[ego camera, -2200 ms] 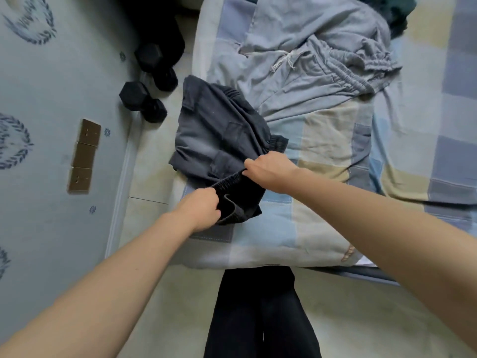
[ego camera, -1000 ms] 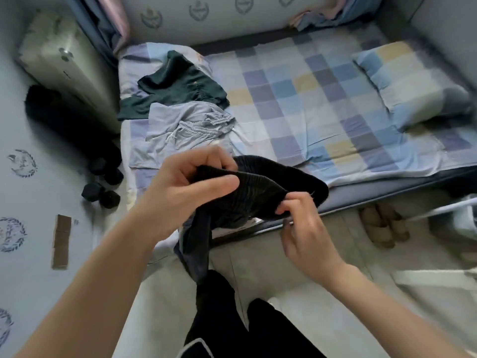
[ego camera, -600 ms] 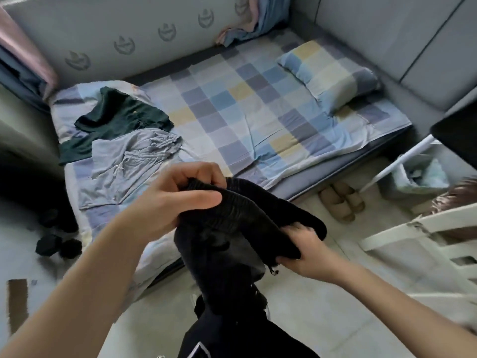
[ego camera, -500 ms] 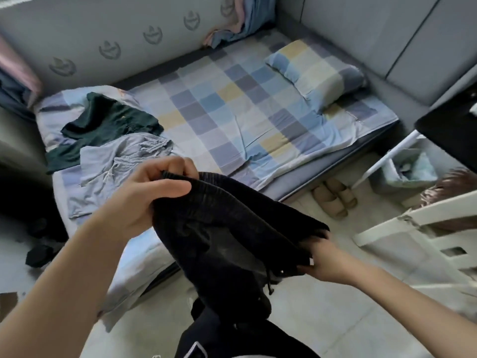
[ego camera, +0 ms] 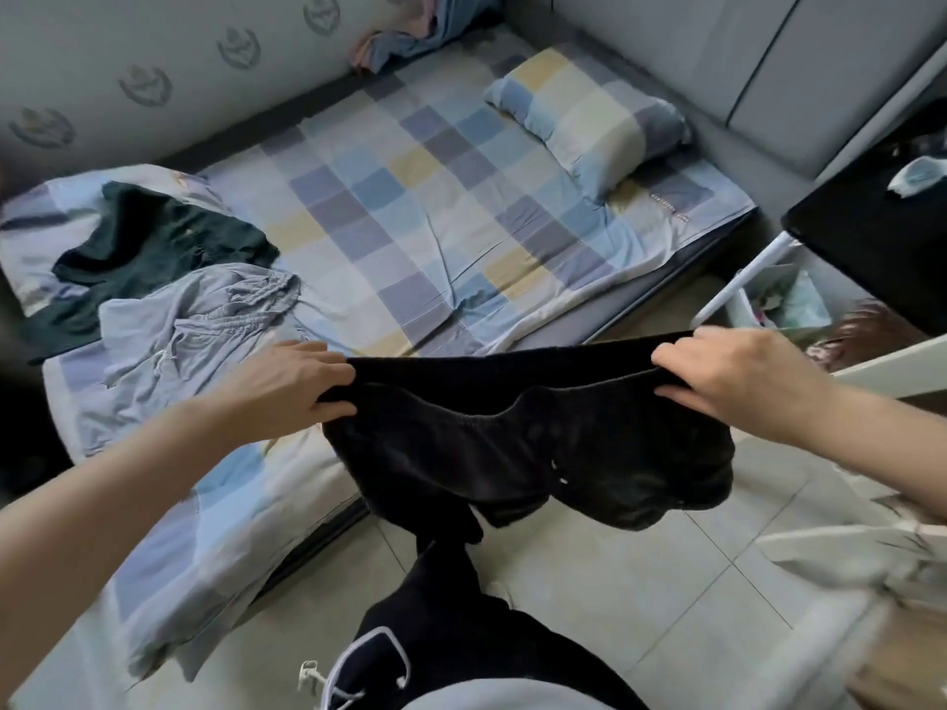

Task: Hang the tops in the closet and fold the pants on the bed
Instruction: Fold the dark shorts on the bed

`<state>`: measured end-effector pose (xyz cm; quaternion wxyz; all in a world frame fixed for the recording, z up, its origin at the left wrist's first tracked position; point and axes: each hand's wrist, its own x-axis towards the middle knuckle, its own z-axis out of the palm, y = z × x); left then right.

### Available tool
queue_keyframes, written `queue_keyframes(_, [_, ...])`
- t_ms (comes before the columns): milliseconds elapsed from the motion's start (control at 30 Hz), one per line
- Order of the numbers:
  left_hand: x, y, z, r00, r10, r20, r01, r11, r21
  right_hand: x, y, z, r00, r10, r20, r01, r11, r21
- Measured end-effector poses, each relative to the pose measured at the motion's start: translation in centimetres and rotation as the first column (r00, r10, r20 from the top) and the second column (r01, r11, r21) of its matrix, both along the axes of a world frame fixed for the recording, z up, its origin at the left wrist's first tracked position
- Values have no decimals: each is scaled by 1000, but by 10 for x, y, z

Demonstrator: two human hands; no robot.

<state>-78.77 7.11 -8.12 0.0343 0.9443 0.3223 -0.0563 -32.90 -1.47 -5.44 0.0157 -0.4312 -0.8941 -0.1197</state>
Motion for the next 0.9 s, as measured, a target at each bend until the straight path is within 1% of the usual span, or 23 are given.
queue_keyframes(67, [-3, 18, -1, 998, -20, 53, 16, 996, 89, 1, 21, 3, 1000, 26, 11, -26, 999, 28])
queue_keyframes(133, [-8, 36, -5, 996, -7, 92, -5, 991, 135, 6, 42, 4, 997, 72, 23, -72, 997, 0])
queue_keyframes(200, [-17, 54, -10, 991, 26, 133, -47, 987, 153, 9, 64, 4, 991, 114, 75, -108, 990, -87])
queue_keyframes(267, [-29, 68, -18, 981, 57, 187, -87, 984, 157, 10, 87, 2, 990, 112, 88, -92, 975, -200])
queue_keyframes(333, [-36, 81, -26, 951, 157, 265, -187, 978, 92, 11, 110, -4, 996, 84, 14, -72, 918, -389])
queue_keyframes(400, [-40, 96, -32, 889, 306, 341, -309, 950, -47, 13, 137, -12, 992, -46, -121, -34, 811, -585])
queue_keyframes(433, [-41, 103, -36, 865, 364, 346, -345, 931, -119, 13, 149, -17, 979, -96, -180, -36, 786, -617])
queue_keyframes(500, [-46, 122, -42, 812, 473, 341, -402, 878, -260, 12, 176, -24, 952, -151, -265, -34, 811, -584])
queue_keyframes(533, [-47, 129, -43, 760, 552, 342, -442, 825, -352, 10, 186, -26, 935, -183, -303, -23, 822, -569])
queue_keyframes(600, [-47, 142, -44, 618, 712, 333, -511, 686, -518, 8, 209, -28, 886, -276, -373, 23, 829, -558])
queue_keyframes(667, [-44, 153, -47, 491, 803, 337, -538, 584, -607, 7, 232, -27, 781, -409, -473, 67, 807, -587])
queue_keyframes(700, [-41, 157, -49, 428, 835, 347, -543, 544, -640, 6, 241, -27, 699, -480, -530, 62, 780, -623])
queue_keyframes(767, [-32, 165, -53, 318, 869, 379, -574, 495, -653, 1, 258, -29, 524, -582, -622, 9, 734, -679])
queue_keyframes(800, [-27, 170, -54, 262, 874, 408, -597, 479, -643, -1, 270, -30, 471, -606, -641, -16, 721, -693])
queue_keyframes(833, [-20, 175, -56, 188, 873, 449, -603, 464, -649, -1, 284, -31, 459, -610, -646, -42, 711, -702])
queue_keyframes(900, [-8, 179, -52, 60, 848, 526, -548, 468, -693, -1, 305, -33, 466, -619, -632, -96, 675, -732])
